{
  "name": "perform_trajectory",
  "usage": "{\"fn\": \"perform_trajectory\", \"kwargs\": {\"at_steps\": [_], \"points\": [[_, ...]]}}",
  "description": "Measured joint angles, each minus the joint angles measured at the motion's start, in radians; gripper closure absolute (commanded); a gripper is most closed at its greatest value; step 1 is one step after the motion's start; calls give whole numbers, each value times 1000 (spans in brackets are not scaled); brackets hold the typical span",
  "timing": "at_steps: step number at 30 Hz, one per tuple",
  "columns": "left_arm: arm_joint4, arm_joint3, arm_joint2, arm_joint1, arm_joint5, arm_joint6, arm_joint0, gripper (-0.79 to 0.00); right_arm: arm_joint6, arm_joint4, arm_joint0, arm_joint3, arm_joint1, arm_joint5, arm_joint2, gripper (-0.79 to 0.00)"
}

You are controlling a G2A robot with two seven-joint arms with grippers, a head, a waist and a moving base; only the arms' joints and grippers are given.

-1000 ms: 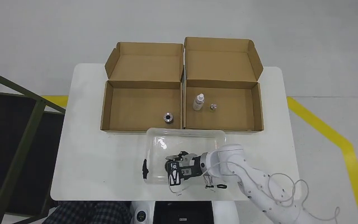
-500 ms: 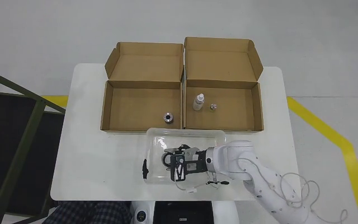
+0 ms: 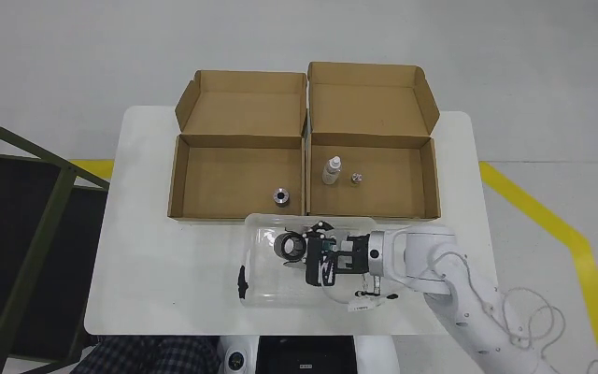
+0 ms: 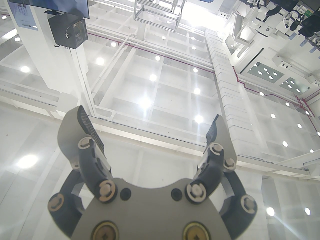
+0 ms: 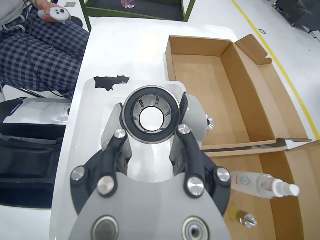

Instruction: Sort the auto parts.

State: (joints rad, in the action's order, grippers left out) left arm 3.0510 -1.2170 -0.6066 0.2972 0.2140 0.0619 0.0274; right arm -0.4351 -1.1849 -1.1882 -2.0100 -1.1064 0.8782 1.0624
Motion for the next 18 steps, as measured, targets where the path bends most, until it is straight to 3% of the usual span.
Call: {"fn": "perform_trajectory", "kwargs": {"at_steps": [18], "points": [[0,0,0,0,0,0,0,-785,94,130,-105,-80,41,4,251,0]]}}
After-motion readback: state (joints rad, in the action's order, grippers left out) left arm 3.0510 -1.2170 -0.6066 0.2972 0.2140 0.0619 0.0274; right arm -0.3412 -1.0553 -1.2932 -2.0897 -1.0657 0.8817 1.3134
